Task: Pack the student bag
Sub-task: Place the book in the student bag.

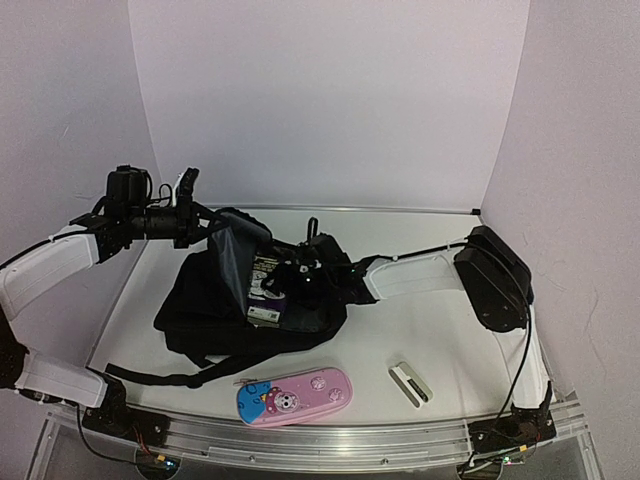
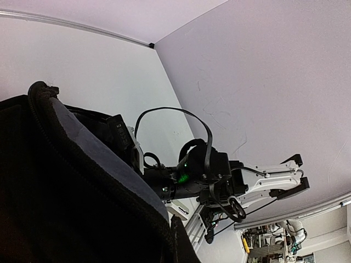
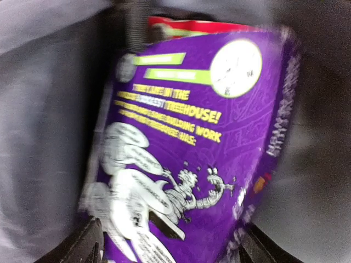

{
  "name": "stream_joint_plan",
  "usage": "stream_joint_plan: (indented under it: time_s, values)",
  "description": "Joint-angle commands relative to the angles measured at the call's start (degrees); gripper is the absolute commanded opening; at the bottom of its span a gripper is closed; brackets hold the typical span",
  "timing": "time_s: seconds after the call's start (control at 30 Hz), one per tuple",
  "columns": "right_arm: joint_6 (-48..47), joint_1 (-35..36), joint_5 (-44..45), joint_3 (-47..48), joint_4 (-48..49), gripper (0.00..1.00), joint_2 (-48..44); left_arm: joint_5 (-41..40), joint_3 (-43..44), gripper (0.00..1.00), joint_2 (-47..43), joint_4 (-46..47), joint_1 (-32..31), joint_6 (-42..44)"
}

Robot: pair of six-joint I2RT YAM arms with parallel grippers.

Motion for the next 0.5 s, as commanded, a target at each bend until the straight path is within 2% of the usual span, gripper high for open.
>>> stream_joint_plan:
  time_s: [0.0,0.27,0.47]
  values:
    - [-2.9,-0.2,3.0,0.0,-5.8,0.73,-1.4,-0.9,1.7,0.0,-2.4,2.3,0.2,1.9]
    - [-4.4,0.1,3.1,2.2,-5.8,0.45,-0.9,-1.3,1.4,0.0,-2.8,1.6,0.2,2.2]
    - [-6.7,1.1,0.3,5.6,-3.9,0.36,0.4,-1.2,0.9,0.0,-2.3,2.1,0.2,1.8]
